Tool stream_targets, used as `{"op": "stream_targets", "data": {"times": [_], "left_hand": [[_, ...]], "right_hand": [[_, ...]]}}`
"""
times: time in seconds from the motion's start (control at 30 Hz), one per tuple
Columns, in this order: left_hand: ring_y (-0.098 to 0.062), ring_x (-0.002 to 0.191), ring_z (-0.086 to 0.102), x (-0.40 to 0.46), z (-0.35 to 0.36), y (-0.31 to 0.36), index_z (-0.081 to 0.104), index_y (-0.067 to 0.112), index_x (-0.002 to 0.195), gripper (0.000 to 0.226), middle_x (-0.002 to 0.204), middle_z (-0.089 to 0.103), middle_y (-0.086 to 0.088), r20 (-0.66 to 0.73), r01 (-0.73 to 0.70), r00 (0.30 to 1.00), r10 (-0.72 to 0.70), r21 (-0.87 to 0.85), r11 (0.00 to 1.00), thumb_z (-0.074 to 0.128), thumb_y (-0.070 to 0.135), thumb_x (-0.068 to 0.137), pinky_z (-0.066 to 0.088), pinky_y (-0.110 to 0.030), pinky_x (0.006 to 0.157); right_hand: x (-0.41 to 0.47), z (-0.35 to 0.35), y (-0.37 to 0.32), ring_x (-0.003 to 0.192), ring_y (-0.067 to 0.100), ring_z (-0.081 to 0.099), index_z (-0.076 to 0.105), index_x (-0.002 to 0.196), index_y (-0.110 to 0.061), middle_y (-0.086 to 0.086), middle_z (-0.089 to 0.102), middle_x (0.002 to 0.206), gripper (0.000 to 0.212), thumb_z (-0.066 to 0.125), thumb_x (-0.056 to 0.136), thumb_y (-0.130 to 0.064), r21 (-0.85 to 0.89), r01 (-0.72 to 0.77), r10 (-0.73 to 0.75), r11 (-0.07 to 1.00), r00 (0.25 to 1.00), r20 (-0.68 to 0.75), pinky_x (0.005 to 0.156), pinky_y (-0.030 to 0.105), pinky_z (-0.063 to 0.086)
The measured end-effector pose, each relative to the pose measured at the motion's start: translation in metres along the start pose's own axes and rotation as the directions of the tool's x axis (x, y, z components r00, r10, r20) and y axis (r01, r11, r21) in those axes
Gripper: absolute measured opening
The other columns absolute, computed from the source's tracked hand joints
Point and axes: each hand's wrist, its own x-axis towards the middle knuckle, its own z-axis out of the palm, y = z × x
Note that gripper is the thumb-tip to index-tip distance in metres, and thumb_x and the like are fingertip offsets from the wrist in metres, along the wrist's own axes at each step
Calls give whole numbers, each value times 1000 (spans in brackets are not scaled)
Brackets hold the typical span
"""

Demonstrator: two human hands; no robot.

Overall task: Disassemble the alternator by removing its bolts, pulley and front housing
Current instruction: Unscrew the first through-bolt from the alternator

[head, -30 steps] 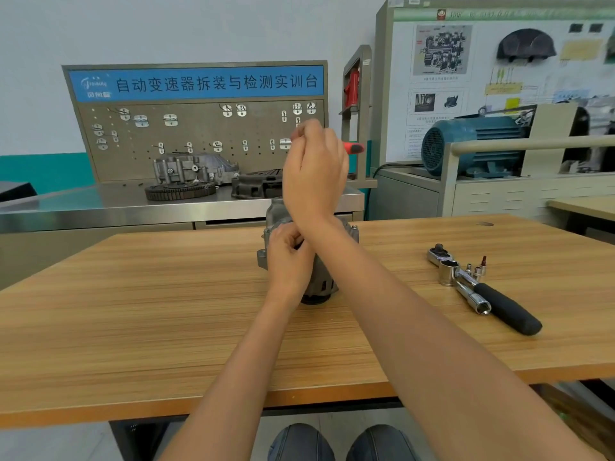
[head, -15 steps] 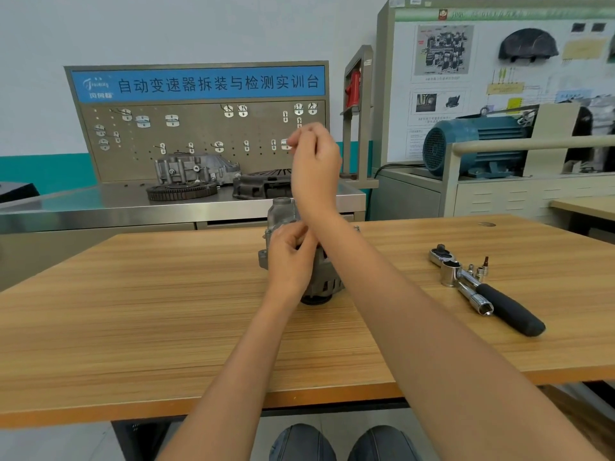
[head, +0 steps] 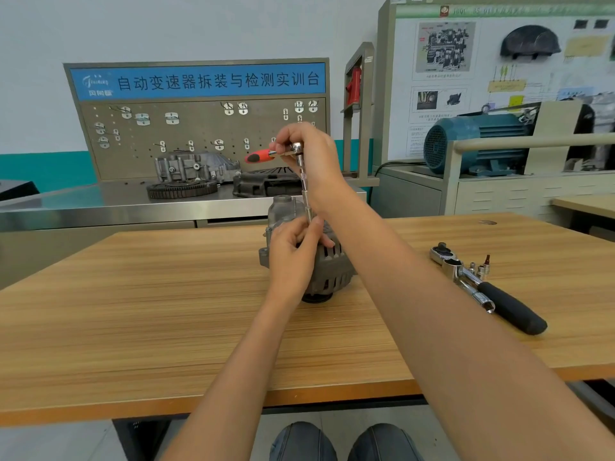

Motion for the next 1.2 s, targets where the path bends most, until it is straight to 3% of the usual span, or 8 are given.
{"op": "stream_targets", "data": {"times": [0.13, 0.3, 0.47, 0.63, 0.8, 1.0, 1.1, 1.2], "left_hand": [[-9, 69, 47, 3, 0, -2, 52, 30, 56, 42, 54, 53, 15, -35, 3, 999, -3, 7, 1000, 53, 11, 93, 36, -38, 72], [-8, 54, 29, 5, 3, -6, 33, 28, 43, 56, 45, 33, 13, -94, 144, 985, -146, -29, 989, 53, -5, 83, 25, -31, 57], [-25, 74, 51, 4, 2, -5, 58, 2, 69, 22, 66, 56, -14, -45, 61, 997, -64, -65, 996, 56, 9, 90, 39, -42, 72], [-5, 62, 55, 1, 1, -1, 63, 22, 69, 28, 57, 62, 10, 15, 18, 1000, -17, -70, 997, 53, 23, 96, 40, -30, 72], [-14, 70, 50, 3, 0, -4, 57, 28, 59, 38, 58, 57, 10, -33, 55, 998, -56, -42, 998, 55, 12, 93, 38, -38, 72], [-13, 60, 37, 6, 2, -6, 47, 22, 52, 43, 53, 41, 3, -68, 126, 989, -129, -34, 991, 60, 2, 86, 29, -32, 59], [-20, 67, 41, 6, 2, -5, 47, 29, 50, 47, 53, 45, 3, -56, 99, 993, -101, -49, 994, 57, 1, 87, 31, -35, 67], [-25, 79, 48, 4, 1, -7, 57, 13, 64, 27, 61, 56, -9, -20, 58, 998, -59, -57, 997, 55, 11, 91, 34, -41, 76]], "right_hand": [[-6, 8, 12, 61, 4, 49, 52, 65, -15, -2, 53, 65, 31, 41, 91, -2, -265, 205, -237, 942, 967, -97, 60, 17, 41], [-12, 11, 29, 70, 19, 47, 57, 76, -3, 2, 51, 70, 19, 43, 89, -5, -711, 400, -698, 579, 693, -178, 73, 33, 38], [-4, 8, 15, 59, 11, 41, 48, 63, -11, -4, 44, 60, 31, 39, 91, -3, -425, 257, -354, 868, 920, -167, 59, 26, 36], [1, 2, 4, 48, -3, 51, 48, 51, -13, 1, 54, 60, 35, 42, 82, 4, -142, 82, -90, 987, 995, -48, 52, 9, 43], [-2, 11, 12, 60, 12, 46, 49, 61, -14, 0, 50, 63, 33, 39, 90, 0, -344, 206, -236, 916, 971, -47, 59, 23, 41], [-15, 16, 27, 78, 16, 49, 57, 81, -10, -2, 53, 78, 20, 42, 92, -9, -675, 296, -606, 676, 744, -281, 93, 38, 35], [-9, 8, 23, 79, 15, 47, 60, 87, -7, -2, 52, 80, 21, 40, 94, -9, -670, 263, -568, 695, 772, -287, 86, 38, 41], [-6, 4, 19, 72, 10, 48, 57, 78, -10, -1, 54, 75, 24, 39, 94, -7, -529, 292, -461, 797, 860, -219, 67, 27, 42]]}}
